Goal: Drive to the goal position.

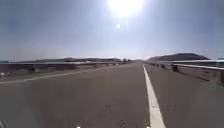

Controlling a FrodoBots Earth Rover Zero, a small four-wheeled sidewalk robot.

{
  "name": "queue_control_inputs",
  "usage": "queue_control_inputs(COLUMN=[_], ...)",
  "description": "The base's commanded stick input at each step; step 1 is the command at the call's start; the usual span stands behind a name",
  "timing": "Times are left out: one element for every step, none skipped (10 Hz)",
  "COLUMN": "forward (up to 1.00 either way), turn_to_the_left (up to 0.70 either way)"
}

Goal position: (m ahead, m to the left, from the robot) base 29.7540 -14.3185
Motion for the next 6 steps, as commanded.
queue_control_inputs(forward=[0.7, 0.7, 0.7, 0.7, 0.7, 0.7], turn_to_the_left=[-0.05, -0.34, -0.35, 0.0, 0.0, 0.0])
